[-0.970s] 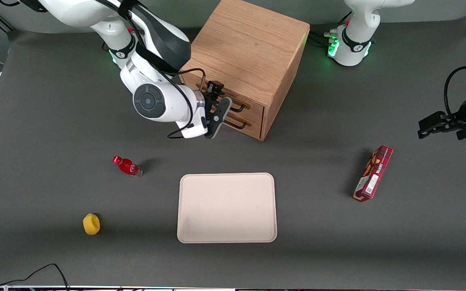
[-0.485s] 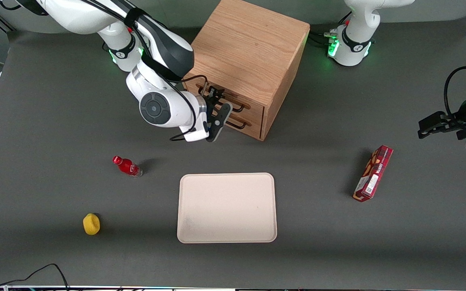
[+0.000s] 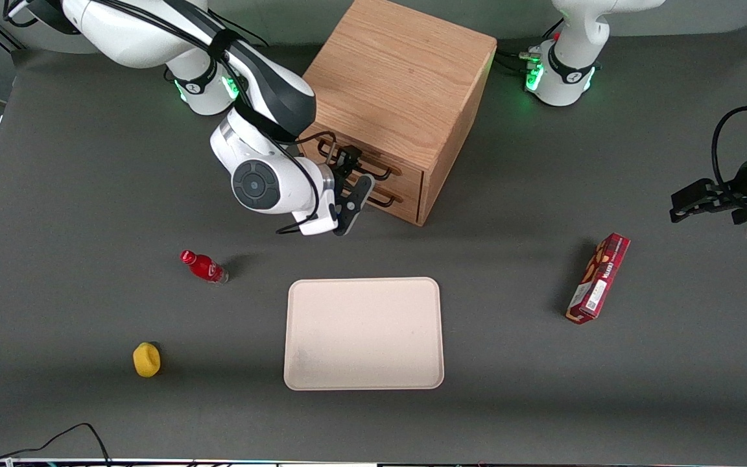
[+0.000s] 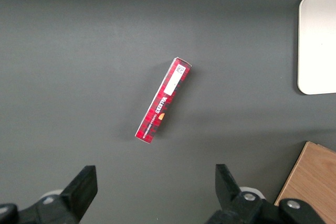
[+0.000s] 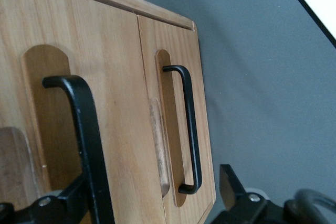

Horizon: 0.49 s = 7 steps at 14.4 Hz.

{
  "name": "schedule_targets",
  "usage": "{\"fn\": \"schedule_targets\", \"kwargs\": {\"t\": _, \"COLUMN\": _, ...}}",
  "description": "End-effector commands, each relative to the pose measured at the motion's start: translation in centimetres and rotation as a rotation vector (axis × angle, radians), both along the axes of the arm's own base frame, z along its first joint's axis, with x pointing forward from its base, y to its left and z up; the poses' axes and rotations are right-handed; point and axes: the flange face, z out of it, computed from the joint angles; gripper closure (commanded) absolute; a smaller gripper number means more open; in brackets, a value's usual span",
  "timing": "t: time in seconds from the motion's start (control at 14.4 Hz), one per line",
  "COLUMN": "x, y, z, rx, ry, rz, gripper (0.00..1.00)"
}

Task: Open upper drawer
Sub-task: 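Pull the upper drawer outward with the right gripper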

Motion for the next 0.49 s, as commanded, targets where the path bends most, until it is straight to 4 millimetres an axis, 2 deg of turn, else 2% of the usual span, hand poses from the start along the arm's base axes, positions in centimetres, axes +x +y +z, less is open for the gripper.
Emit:
{"fn": "schedule_targets", "kwargs": {"t": 0.0, "x": 3.0, "y": -1.3, "z": -0.4, "rx": 0.001, "ry": -0.063, "rz": -0.015, "gripper": 0.00}}
{"fn": "schedule_targets", "kwargs": {"t": 0.28, "x": 6.3, "y": -2.6, "z": -0.4, "rx": 0.012, "ry": -0.088, "rz": -0.054, "gripper": 0.00}}
{"fn": "schedule_targets", "kwargs": {"t": 0.42, "x": 8.0, "y": -4.2, "z": -0.8, "rx": 0.002, "ry": -0.098, "rz": -0.088, "gripper": 0.00}}
